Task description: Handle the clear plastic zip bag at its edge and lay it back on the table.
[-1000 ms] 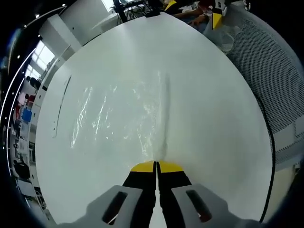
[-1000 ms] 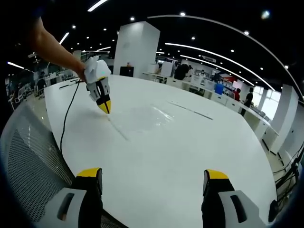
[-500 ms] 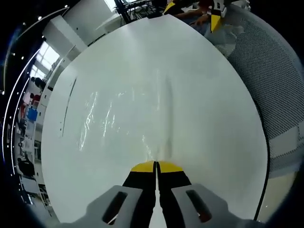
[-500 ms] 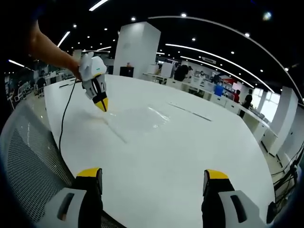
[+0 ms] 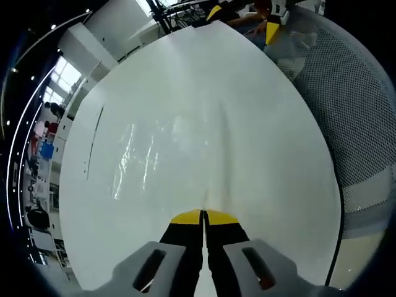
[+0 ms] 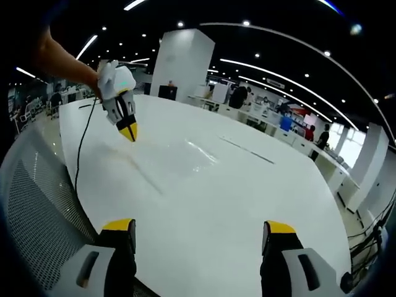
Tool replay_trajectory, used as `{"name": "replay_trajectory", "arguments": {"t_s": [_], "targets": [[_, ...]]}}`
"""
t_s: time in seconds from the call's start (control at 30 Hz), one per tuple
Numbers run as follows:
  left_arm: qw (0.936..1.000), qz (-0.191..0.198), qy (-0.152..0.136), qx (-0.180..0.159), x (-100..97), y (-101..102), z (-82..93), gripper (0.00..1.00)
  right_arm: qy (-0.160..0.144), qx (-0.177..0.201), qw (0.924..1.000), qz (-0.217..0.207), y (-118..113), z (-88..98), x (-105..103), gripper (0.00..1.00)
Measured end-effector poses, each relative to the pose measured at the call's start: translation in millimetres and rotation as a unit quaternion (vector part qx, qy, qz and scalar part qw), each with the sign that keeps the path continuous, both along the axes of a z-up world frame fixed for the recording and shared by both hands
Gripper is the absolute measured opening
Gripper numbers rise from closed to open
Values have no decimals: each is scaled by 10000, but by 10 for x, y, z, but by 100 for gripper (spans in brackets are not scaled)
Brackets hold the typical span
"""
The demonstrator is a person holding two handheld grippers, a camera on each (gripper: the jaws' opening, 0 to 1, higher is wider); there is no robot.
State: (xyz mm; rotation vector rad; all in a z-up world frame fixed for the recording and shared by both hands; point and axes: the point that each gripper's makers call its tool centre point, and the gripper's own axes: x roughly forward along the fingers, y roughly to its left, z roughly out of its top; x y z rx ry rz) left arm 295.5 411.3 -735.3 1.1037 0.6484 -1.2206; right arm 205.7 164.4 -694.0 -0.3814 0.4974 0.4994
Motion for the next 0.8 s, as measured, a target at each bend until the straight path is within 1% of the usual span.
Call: {"name": "replay_trajectory", "arguments": {"t_s": [0.27,0.4,0.57,0.63,0.8], "targets": [[9999,74,-48,-74,-61,-12,48,0,29,-45,9999,129,53,37,9,80],[9998,147,-84,-131,-56,-15,50,0,47,-38,9998,186,88,62,18,75],[9995,195,-98,-228,-103,-37,105,0,22,-8,9997,250,140,128,43,71],[9994,211,-116,-248,-109,-37,113,0,25,29,9996,268,172,161,54,69],[9992,270,-163,-238,-149,-61,166,0,3,85,9991,409,295,215,61,67]]}}
